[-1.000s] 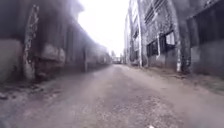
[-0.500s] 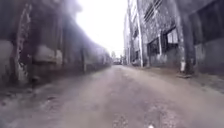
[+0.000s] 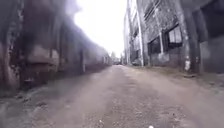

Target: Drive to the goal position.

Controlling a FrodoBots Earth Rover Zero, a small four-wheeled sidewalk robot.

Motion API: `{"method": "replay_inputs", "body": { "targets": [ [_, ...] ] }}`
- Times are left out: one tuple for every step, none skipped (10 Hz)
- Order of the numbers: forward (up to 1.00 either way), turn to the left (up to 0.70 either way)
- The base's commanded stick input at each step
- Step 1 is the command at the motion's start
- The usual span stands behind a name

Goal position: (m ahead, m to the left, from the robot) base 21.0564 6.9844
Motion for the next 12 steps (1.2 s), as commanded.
{"method": "replay_inputs", "body": {
  "targets": [
    [0.50,0.00],
    [0.50,0.00],
    [0.50,0.00],
    [0.50,0.00],
    [0.50,0.00],
    [0.50,0.00],
    [0.50,0.00],
    [0.50,0.00],
    [0.50,0.00],
    [0.50,0.00],
    [0.50,0.00],
    [0.50,0.00]
  ]
}}
